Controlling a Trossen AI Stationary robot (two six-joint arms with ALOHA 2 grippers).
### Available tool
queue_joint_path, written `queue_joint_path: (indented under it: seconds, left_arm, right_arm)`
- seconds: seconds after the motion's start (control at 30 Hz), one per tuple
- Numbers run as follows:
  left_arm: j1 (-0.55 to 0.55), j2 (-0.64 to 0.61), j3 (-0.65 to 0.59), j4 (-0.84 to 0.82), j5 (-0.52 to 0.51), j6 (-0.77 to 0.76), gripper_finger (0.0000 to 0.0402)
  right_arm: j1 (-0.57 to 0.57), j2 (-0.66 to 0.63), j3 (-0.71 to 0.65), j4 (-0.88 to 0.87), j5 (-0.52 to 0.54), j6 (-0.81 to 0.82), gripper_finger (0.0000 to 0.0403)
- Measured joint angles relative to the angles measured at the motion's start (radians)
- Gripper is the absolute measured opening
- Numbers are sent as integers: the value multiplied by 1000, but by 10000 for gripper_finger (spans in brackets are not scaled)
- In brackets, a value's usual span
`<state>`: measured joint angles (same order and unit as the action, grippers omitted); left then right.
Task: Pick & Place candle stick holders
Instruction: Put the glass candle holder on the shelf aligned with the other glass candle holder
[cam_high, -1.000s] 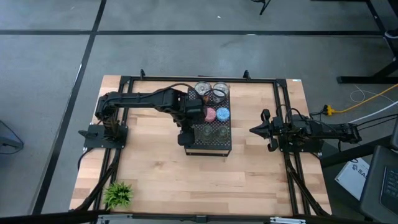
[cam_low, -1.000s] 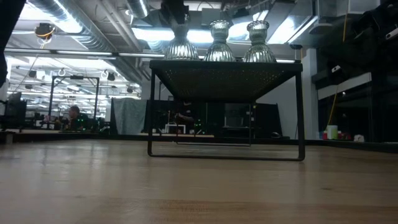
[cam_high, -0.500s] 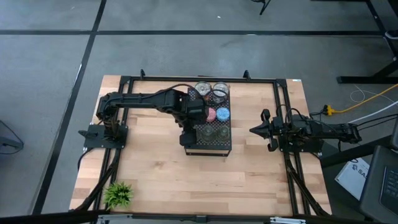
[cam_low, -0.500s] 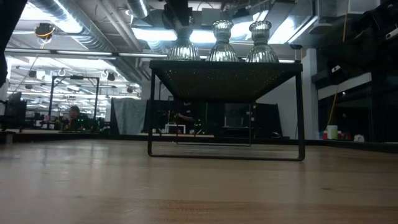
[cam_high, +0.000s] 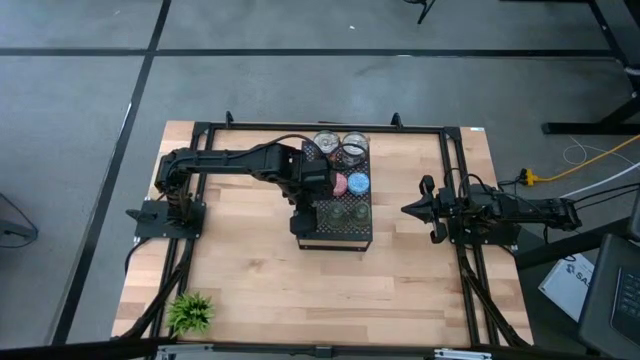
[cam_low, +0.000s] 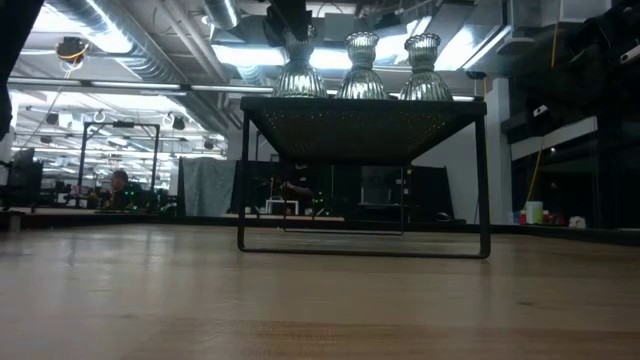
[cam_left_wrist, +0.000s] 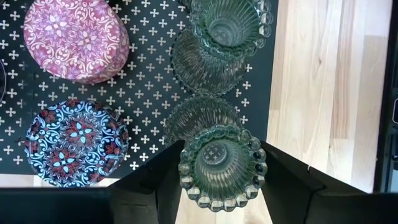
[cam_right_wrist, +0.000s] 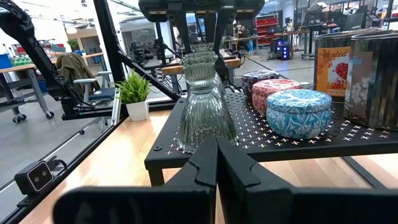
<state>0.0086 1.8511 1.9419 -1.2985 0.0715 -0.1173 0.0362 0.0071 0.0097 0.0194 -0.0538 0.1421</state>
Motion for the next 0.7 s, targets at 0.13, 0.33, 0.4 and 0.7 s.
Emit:
queue_joint_path:
  seconds: [0.13,0.33,0.4,0.7]
  left_arm:
    - [0,0,0,-1,0,0,180]
    - [0,0,0,-9,2,0,176]
    - [0,0,0,-10,3,0,177]
    - [0,3,0,-18,13,0,178]
  right_arm:
    - [0,0,0,0,0,0,5]
    - [0,0,0,0,0,0,5]
    - [0,0,0,0,0,0,5]
    - [0,0,0,0,0,0,5]
